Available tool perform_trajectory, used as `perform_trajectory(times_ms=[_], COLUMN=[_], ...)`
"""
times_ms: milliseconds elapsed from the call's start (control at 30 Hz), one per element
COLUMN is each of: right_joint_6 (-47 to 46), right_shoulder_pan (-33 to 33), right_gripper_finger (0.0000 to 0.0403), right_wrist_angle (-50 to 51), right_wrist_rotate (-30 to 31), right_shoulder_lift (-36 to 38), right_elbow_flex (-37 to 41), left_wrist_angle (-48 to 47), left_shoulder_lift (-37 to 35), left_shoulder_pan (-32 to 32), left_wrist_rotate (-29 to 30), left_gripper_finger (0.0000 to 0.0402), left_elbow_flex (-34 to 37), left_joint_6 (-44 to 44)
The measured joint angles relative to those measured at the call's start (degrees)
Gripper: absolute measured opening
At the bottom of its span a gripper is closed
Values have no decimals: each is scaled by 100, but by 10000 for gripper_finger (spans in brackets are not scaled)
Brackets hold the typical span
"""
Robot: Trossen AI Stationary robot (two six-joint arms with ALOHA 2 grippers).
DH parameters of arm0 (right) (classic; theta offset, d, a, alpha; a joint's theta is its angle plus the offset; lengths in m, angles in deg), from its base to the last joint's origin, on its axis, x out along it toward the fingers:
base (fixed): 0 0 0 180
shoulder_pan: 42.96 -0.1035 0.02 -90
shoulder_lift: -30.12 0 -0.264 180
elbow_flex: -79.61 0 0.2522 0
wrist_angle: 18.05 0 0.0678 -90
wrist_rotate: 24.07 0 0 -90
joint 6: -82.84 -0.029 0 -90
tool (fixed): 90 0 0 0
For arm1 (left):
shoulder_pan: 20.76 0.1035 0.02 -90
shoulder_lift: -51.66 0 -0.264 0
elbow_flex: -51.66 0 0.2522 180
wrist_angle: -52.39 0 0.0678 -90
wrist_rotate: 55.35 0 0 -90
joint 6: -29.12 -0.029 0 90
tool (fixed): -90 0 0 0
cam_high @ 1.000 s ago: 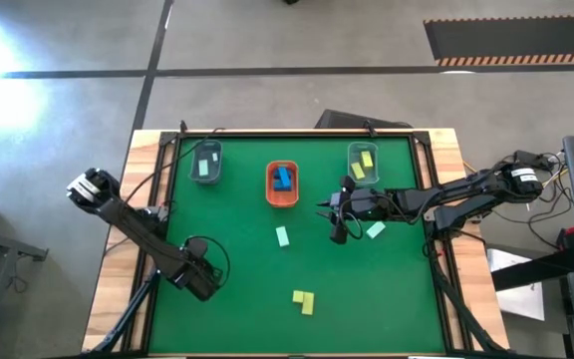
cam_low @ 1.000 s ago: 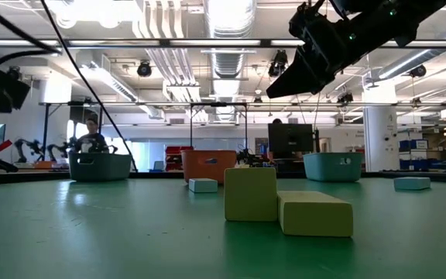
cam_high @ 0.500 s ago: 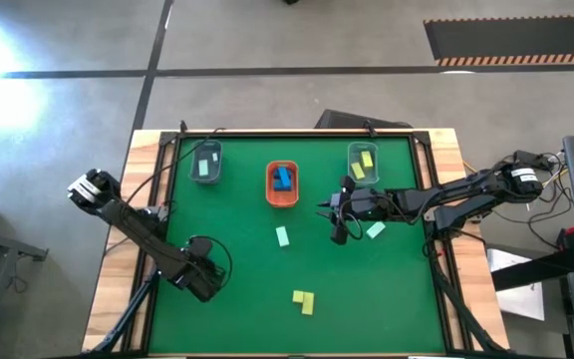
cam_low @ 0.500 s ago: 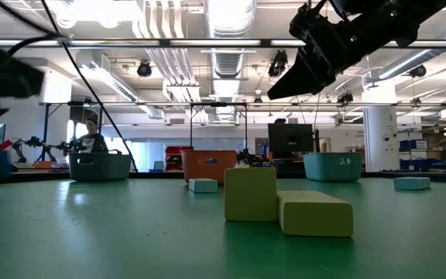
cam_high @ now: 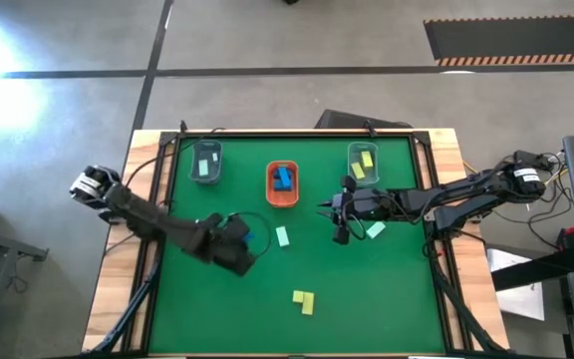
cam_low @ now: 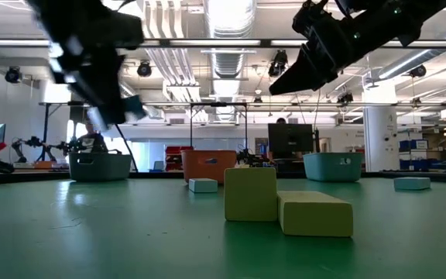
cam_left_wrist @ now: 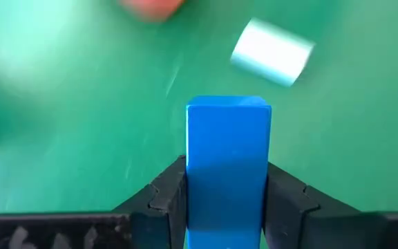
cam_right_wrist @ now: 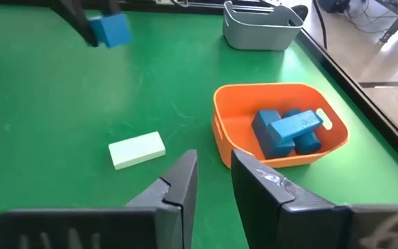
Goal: Sort & place blocks by color
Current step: Put the dark blue wooden block into the orange bin
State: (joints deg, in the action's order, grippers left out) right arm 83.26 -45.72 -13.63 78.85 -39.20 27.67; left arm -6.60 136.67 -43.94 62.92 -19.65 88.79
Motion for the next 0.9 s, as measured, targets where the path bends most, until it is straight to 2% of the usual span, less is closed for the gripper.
perform_trajectory(times_ms=[200,400,533,667,900], right_joint_6=[47,-112,-192,-286,-344], right_shoulder_pan=[0,0,0,0,0], right_gripper_finger=[79,77,76,79,74], right_wrist_angle=[11,13,-5,-28,-59], right_wrist_rotate=[-2,-132,-132,-130,-131], right_shoulder_lift=[137,397,634,823,891], right_elbow_flex=[170,405,545,664,665], left_wrist_angle=[1568,2857,3512,3637,3636], left_shoulder_lift=[0,80,400,825,1199], left_shoulder_pan=[1070,2160,2790,3273,3513], left_wrist_rotate=[36,-12,-109,-249,-278], left_gripper_finger=[116,116,116,116,116], left_elbow_flex=[-8,-8,-5,-5,-3], left_joint_6=[-2480,-3836,-4182,-4056,-3766])
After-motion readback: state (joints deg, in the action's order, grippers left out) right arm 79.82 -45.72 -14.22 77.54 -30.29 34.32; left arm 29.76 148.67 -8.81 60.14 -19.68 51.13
